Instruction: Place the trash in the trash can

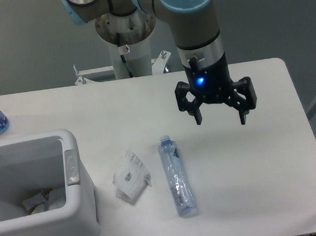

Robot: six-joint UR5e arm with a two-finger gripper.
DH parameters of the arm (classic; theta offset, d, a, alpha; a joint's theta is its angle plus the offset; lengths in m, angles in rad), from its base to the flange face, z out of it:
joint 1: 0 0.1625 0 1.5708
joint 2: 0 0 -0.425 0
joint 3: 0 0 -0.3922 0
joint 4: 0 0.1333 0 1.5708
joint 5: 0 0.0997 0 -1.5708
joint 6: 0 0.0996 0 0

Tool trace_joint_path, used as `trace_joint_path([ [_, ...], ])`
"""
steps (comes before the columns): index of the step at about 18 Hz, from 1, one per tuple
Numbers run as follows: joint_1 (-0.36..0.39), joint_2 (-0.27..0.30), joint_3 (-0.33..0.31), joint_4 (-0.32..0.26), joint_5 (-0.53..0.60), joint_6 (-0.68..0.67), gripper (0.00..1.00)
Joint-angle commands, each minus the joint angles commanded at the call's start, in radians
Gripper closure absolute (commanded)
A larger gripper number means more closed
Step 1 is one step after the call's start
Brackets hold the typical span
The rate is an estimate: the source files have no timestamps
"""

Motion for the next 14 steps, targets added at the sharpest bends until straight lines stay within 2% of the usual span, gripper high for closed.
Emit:
trace_joint_path([
  [4,-0.005,0.002,-0.003,0.0,0.002,0.0,0.0],
  [7,-0.008,0.008,-0.034,0.031,0.0,-0.014,0.0],
  [12,-0.009,0.012,-0.092,0.04,-0.003,-0.015,0.0],
  [14,-0.014,0.012,-0.126,0.072,-0.003,-0.015,0.0],
])
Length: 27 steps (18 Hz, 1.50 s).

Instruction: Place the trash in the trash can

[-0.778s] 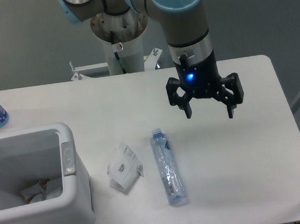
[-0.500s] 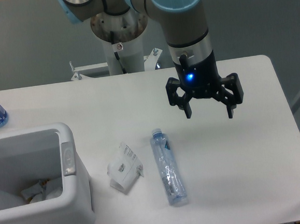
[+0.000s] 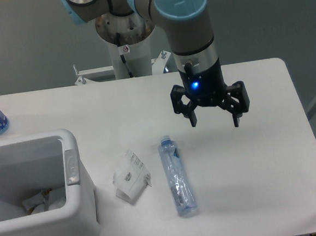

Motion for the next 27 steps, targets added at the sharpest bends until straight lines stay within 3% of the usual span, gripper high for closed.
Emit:
trace_joint_path([
  [2,-0.023,0.0,-0.031,0.043,0.0,-0.003,0.0],
  [8,-0.126,-0.051,-0.086,0.046,-0.009,-0.086,0.0],
  [12,-0.159,-0.066,-0.164,0.049,-0.011,-0.081,0.0],
  [16,-0.183,-0.115,-0.175,0.049,-0.034,-0.094,0.0],
  [19,-0.189,-0.141,-0.183,0.078,-0.158,-0.124,0.0],
  [27,-0.216,-0.241,-0.192,0.117,-0.192,-0.129,0.0],
])
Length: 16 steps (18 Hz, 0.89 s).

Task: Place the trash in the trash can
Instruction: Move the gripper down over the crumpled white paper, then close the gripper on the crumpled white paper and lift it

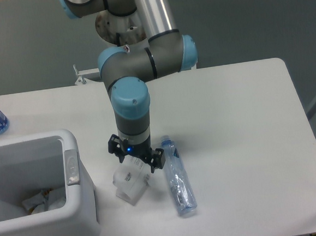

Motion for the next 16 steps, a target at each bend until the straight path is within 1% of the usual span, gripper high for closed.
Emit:
trace_joint_path([
  [3,-0.011,-0.022,0.002,0.011,0.003,-0.008,0.0],
  [6,-0.012,-0.031,0.0,0.063,0.002,-0.008,0.0],
  [11,-0.022,-0.051,0.0,0.071,0.012,-0.008,0.0],
  [12,-0.022,-0.051,0.0,0.069,0.012,-0.006,0.05],
  [13,-0.022,-0.049,0.0,0.069,0.012,-0.006,0.23],
  [14,-0.022,-0.048,0.002,0.069,0.012,-0.008,0.45],
  [15,-0.022,-0.045,0.002,0.068,0.012,-0.008,0.64],
  [16,-0.022,-0.042,0.002,0.068,0.012,-0.006,0.75],
])
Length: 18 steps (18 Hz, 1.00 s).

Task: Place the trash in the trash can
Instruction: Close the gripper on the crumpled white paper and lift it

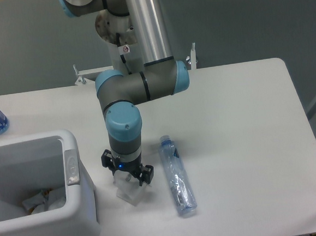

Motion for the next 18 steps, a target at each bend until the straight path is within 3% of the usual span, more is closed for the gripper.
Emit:
trace_joint_path([
  [3,0.002,0.005,0.0,0.0,0.0,-0.002,0.9],
  [10,0.005,0.044,0.031,0.002,-0.005,-0.005,0.94],
  [14,0.012,0.061,0.109,0.002,-0.009,-0.061,0.94],
  [18,0.024,0.052,0.265,0.002,-0.009,-0.145,0.93],
])
